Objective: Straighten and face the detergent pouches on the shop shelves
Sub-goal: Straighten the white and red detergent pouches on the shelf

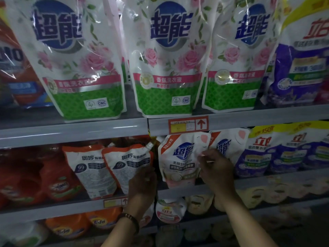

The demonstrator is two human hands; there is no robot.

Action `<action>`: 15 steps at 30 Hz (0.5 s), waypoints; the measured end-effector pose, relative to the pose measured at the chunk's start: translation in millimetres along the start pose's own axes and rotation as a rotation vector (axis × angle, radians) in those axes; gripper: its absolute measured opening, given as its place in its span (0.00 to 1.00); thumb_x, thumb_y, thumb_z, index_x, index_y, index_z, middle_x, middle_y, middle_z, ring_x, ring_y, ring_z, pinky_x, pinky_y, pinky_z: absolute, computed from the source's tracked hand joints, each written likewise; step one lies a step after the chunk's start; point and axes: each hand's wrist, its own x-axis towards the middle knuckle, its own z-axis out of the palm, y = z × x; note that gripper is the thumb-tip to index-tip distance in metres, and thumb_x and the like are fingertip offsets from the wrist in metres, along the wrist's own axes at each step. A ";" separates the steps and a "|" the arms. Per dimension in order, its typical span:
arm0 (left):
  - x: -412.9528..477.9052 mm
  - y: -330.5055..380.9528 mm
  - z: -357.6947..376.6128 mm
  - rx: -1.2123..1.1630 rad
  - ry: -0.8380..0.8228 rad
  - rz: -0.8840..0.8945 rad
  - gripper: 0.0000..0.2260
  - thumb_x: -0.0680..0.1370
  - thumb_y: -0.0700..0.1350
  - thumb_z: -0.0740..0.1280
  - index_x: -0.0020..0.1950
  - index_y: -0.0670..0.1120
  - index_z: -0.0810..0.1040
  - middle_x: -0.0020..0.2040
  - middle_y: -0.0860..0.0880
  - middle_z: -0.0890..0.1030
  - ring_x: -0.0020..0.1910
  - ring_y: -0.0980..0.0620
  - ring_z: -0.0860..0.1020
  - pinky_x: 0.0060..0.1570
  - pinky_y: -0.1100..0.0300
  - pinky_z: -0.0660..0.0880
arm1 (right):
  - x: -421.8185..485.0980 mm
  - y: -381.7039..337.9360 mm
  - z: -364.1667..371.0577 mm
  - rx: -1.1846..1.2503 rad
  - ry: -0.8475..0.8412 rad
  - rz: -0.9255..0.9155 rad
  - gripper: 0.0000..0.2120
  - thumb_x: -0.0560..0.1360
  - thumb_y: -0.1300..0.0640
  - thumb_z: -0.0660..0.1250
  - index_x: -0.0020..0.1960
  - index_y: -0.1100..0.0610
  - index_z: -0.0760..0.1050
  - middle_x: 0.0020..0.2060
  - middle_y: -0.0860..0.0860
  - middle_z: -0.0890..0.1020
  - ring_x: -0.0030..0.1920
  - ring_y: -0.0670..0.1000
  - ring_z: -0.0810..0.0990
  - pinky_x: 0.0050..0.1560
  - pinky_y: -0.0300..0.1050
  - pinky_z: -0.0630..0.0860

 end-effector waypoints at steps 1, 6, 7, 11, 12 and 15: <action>-2.1 -3.3 -4.1 -0.016 0.011 0.007 0.07 0.83 0.46 0.69 0.59 0.57 0.81 0.56 0.52 0.86 0.52 0.51 0.85 0.52 0.52 0.82 | -4.5 -3.2 3.7 0.017 -0.017 0.007 0.04 0.80 0.55 0.74 0.53 0.53 0.82 0.44 0.43 0.85 0.46 0.38 0.83 0.43 0.35 0.80; -9.0 -16.2 -33.3 -0.085 0.052 0.059 0.10 0.82 0.42 0.70 0.50 0.58 0.79 0.47 0.58 0.84 0.46 0.60 0.83 0.40 0.69 0.76 | -26.4 -21.8 30.8 0.092 -0.120 0.052 0.04 0.78 0.56 0.76 0.51 0.51 0.83 0.44 0.42 0.86 0.47 0.37 0.84 0.45 0.30 0.78; -7.7 -19.3 -38.7 -0.098 0.059 0.058 0.09 0.83 0.42 0.70 0.50 0.58 0.80 0.48 0.57 0.84 0.47 0.57 0.84 0.41 0.65 0.78 | -30.4 -25.3 37.4 0.110 -0.129 0.056 0.05 0.77 0.57 0.77 0.51 0.51 0.83 0.44 0.42 0.86 0.47 0.37 0.84 0.45 0.31 0.78; -4.8 -31.1 -55.3 -0.081 0.087 0.081 0.06 0.83 0.45 0.69 0.55 0.56 0.82 0.51 0.56 0.85 0.49 0.54 0.85 0.49 0.47 0.83 | -46.6 -46.7 61.0 0.225 -0.166 0.138 0.05 0.77 0.60 0.78 0.50 0.53 0.83 0.44 0.44 0.86 0.46 0.37 0.84 0.43 0.32 0.78; -4.4 -32.9 -58.1 -0.071 0.107 0.106 0.05 0.83 0.46 0.69 0.57 0.55 0.82 0.52 0.55 0.85 0.50 0.53 0.85 0.51 0.46 0.83 | -50.7 -52.0 65.4 0.253 -0.176 0.158 0.05 0.77 0.61 0.77 0.50 0.55 0.83 0.44 0.47 0.86 0.45 0.38 0.84 0.43 0.31 0.78; -3.1 -38.9 -64.8 -0.089 0.164 0.141 0.07 0.83 0.45 0.70 0.61 0.51 0.81 0.55 0.51 0.84 0.54 0.49 0.84 0.57 0.46 0.82 | -63.7 -62.7 74.9 0.291 -0.189 0.182 0.04 0.77 0.61 0.77 0.50 0.56 0.83 0.42 0.50 0.87 0.44 0.41 0.85 0.43 0.32 0.77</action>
